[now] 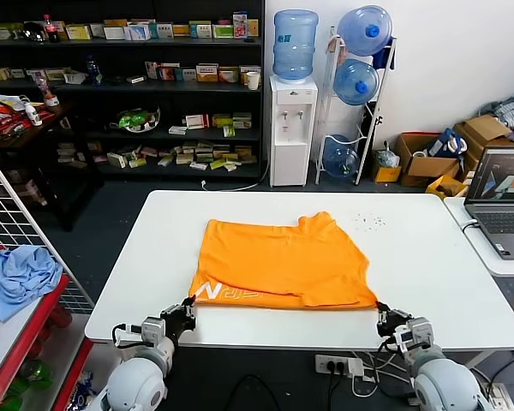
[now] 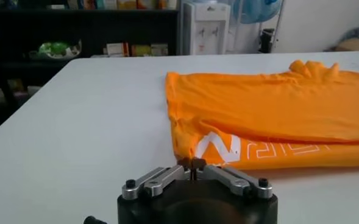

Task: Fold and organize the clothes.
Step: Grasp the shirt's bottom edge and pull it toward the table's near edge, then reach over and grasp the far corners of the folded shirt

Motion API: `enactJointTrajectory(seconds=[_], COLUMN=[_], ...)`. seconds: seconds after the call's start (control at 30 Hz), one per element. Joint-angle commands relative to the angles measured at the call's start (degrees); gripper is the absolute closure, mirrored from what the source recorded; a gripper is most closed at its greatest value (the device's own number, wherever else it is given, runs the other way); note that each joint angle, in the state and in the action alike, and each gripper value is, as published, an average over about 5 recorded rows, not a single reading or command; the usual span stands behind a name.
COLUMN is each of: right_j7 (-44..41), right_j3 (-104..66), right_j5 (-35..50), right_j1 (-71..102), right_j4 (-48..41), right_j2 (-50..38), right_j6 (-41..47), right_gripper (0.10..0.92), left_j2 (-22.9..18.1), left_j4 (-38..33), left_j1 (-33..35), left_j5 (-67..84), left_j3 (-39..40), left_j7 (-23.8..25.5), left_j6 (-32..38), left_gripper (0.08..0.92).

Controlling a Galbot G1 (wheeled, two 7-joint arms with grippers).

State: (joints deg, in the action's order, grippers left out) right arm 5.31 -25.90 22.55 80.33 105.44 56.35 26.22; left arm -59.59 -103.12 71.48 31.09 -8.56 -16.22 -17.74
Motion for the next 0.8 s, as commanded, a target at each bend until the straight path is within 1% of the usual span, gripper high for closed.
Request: enactJointTrajectory(seconds=[0.03, 0.1, 0.2, 0.23, 0.33, 0.47, 0.63, 0.8], right_j7=[0.45, 0.70, 1.65, 2.21, 4.65, 6.21, 6.02, 5.40], right_j3=[-0.43, -0.71, -1.17, -1.28, -1.46, -1.62, -0.62, 1.45], right_j5=[0.00, 0.16, 1.29, 1.96, 6.53, 13.76, 18.75, 21.03], right_j1=[4.48, 4.61, 4.51, 4.39, 3.33, 0.24, -5.67, -13.65], right_j4=[4.37, 5.16, 7.00, 7.70, 10.10, 11.49, 8.57, 1.20], right_j2=[-1.06, -1.41, -2.14, -2.45, -3.53, -4.72, -5.88, -6.56], right_j6=[0.94, 1.37, 3.14, 4.00, 6.74, 6.75, 2.38, -3.52], right_gripper=[0.897, 0.879, 0.810, 0.775, 0.688, 0.576, 0.429, 0.290], left_j2=[1.20, 1.36, 1.77, 1.97, 2.69, 3.46, 4.68, 5.10], left_j4=[-5.35, -5.84, -6.83, -7.20, -8.46, -9.49, -9.00, -7.06], left_j1=[4.75, 4.91, 4.84, 4.80, 4.68, 3.75, 0.96, -2.74], left_j5=[-0.30, -0.44, -0.26, -0.17, 0.06, 0.38, 2.04, 3.73], left_j3=[-0.18, -0.26, -0.36, -0.38, -0.46, -1.11, -2.02, -1.61], left_j7=[-0.26, -0.25, -0.47, -0.59, -0.93, -1.55, -2.17, -2.33], left_j6=[-0.97, -1.27, -1.76, -1.94, -2.96, -4.35, -5.14, -5.34], left_gripper=[0.887, 0.852, 0.770, 0.744, 0.658, 0.545, 0.398, 0.253])
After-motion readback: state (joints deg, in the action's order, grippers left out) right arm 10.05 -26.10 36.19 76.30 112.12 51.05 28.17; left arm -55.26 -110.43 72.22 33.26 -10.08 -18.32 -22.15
